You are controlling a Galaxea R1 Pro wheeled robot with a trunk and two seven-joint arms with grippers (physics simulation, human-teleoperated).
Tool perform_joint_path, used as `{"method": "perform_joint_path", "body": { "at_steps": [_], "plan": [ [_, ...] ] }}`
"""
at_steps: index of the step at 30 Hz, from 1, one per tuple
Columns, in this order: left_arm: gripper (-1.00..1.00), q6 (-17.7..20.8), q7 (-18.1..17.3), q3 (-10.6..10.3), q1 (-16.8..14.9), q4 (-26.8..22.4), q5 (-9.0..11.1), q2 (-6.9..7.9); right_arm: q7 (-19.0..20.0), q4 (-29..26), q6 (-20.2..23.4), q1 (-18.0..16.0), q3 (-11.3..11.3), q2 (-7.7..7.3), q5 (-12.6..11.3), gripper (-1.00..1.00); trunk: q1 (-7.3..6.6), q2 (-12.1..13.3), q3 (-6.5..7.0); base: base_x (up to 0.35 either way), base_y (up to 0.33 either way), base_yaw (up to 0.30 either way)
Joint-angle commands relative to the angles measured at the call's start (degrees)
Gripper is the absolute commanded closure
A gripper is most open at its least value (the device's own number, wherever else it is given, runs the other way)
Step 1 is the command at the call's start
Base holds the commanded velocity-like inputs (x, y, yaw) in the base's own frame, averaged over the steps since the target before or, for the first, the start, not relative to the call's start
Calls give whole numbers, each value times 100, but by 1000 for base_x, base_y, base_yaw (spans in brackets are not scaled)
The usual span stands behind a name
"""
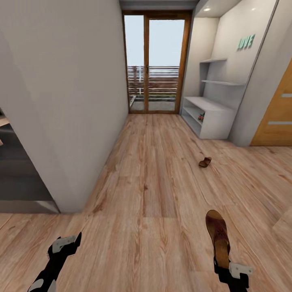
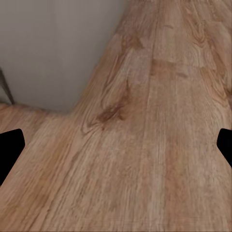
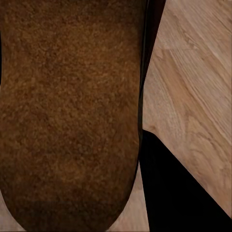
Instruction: Pick up the two gym shoes and the two sandals from the corridor floor and place them onto the hallstand (shoe rack) in the corridor, making sure they are on the rack and not on the floor. Arrange them so the two gym shoes are next to each other and the two sandals are next to each other.
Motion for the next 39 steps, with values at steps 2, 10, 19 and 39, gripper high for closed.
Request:
{"method": "perform_joint_path", "body": {
  "at_steps": [2,10,19,39],
  "plan": [
    [-100,-24,-35,49,-7,3,-57,-5,5,2,-18,-3,23,-2,-61,100,2,-2,-5,338,0,0],
    [-100,-28,-35,50,-6,3,-56,-5,5,2,-18,-1,23,-2,-61,100,2,-2,-5,338,0,0],
    [-100,-33,-35,49,-7,3,-55,-5,5,2,-18,-3,23,-1,-61,100,2,-2,-5,338,0,0],
    [-100,-33,-35,44,-7,3,-53,-5,5,2,-18,-3,23,-2,-61,100,2,-2,-5,338,0,0]
  ]
}}
